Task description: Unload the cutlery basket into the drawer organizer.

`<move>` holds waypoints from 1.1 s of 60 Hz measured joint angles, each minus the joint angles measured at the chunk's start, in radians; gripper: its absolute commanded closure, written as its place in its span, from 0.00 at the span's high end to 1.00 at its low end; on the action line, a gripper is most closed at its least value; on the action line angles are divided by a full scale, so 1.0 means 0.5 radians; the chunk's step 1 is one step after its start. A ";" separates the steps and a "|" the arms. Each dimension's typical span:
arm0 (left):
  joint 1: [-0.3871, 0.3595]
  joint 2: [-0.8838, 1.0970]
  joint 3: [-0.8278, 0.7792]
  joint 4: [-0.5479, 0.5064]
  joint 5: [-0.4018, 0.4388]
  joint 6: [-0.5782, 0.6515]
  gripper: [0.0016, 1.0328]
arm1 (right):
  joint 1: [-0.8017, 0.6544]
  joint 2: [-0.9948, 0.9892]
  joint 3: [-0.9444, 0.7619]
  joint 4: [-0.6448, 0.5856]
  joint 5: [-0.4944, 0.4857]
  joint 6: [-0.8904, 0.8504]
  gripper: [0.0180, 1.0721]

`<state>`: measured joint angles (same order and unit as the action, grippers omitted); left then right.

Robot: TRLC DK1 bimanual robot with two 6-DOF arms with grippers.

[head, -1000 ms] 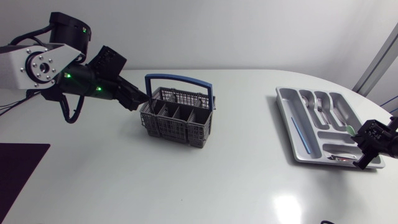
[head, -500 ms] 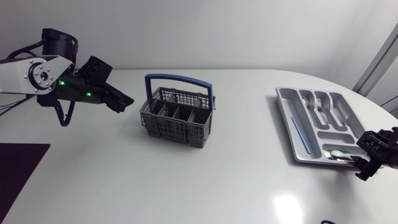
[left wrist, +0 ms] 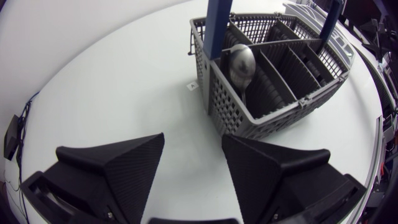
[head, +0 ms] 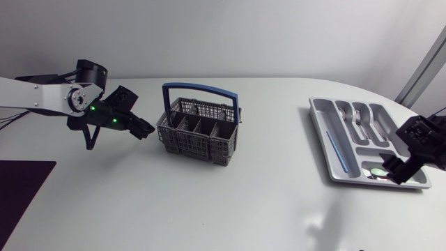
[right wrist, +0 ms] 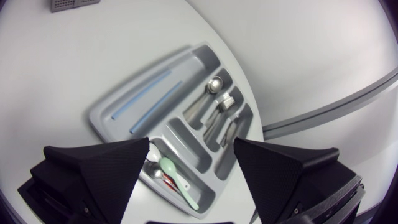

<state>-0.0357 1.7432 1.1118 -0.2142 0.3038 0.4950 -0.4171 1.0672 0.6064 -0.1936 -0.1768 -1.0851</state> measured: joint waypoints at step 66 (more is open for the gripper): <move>-0.365 -0.191 -0.224 0.029 0.169 0.031 0.64 | 1.664 0.851 1.161 -0.581 -0.255 1.802 0.90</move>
<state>-0.2184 1.6478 1.0000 -0.1997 0.3885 0.5102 0.4149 1.4925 1.1870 -0.4839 -0.3042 -0.1841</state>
